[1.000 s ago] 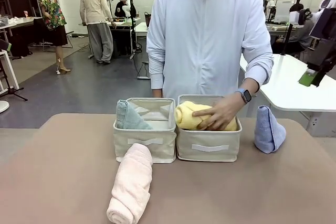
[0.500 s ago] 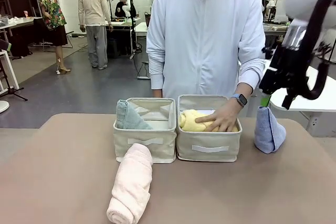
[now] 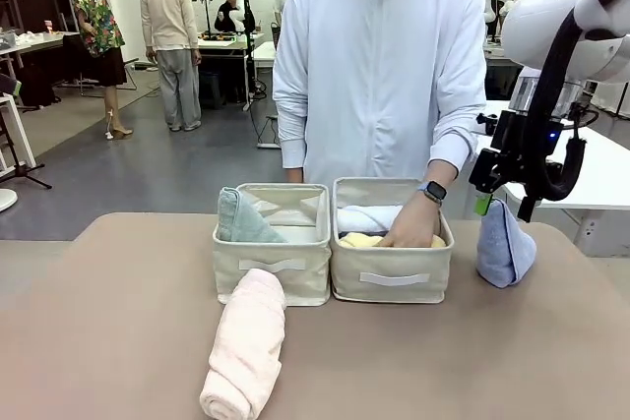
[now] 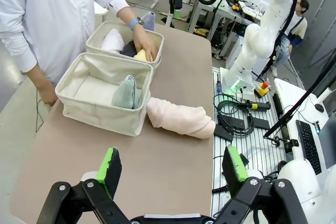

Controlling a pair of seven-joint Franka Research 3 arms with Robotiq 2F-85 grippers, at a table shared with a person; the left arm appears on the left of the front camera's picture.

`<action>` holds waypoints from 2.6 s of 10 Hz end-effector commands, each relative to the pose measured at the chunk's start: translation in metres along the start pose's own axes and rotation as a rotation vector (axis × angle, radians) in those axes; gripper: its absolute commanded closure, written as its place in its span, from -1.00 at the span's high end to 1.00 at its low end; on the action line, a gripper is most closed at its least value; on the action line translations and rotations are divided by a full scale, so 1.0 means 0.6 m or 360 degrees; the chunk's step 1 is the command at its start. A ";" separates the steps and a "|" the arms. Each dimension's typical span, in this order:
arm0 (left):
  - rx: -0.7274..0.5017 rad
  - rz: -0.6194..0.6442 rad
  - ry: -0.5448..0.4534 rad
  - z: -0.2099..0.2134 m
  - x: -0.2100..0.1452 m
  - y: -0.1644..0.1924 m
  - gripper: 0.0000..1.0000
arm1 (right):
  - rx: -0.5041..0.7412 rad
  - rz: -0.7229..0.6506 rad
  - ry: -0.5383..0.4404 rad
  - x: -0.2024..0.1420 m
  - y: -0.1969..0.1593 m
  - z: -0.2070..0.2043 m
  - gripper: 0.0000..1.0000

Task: Sort the towels based on their folding style.
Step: Pick up another triangle-folded towel from the table and place it in the left Fabric basket.

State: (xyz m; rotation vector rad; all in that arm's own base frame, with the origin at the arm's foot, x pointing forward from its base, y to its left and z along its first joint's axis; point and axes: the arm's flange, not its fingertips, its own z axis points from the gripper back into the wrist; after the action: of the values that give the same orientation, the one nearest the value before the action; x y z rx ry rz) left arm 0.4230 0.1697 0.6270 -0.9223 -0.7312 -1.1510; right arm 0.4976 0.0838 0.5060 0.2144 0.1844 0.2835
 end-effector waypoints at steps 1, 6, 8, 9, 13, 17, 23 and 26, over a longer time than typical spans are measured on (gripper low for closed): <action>0.0008 0.0003 -0.0006 0.000 0.002 -0.004 1.00 | -0.0006 0.0035 -0.0013 -0.012 0.003 0.001 1.00; 0.0008 0.0003 -0.0006 0.000 0.002 -0.004 1.00 | -0.0124 -0.0152 -0.0092 0.024 -0.002 -0.019 1.00; 0.0008 0.0003 -0.0006 0.000 0.002 -0.004 1.00 | -0.0323 -0.0326 -0.0196 0.036 -0.009 -0.032 1.00; 0.0008 0.0003 -0.0006 0.000 0.002 -0.004 1.00 | -0.0394 -0.0381 -0.0224 0.043 -0.013 -0.041 1.00; 0.0008 0.0003 -0.0006 0.000 0.002 -0.004 1.00 | -0.0437 -0.0423 -0.0229 0.084 -0.027 -0.084 1.00; 0.0008 0.0003 -0.0006 0.000 0.002 -0.004 1.00 | -0.0421 -0.0452 -0.0312 0.123 -0.057 -0.104 1.00; 0.0008 0.0003 -0.0006 0.000 0.002 -0.004 1.00 | -0.0497 -0.0355 -0.0393 0.128 -0.061 -0.111 -1.00; 0.0008 0.0003 -0.0006 0.000 0.002 -0.004 1.00 | -0.0517 -0.0342 -0.0391 0.127 -0.060 -0.114 -1.00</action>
State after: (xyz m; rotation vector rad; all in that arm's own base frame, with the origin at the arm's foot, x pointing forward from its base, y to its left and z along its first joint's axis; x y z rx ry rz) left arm 0.4230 0.1697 0.6270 -0.9222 -0.7311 -1.1511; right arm 0.5667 0.0857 0.4279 -0.0553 -0.0618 0.0602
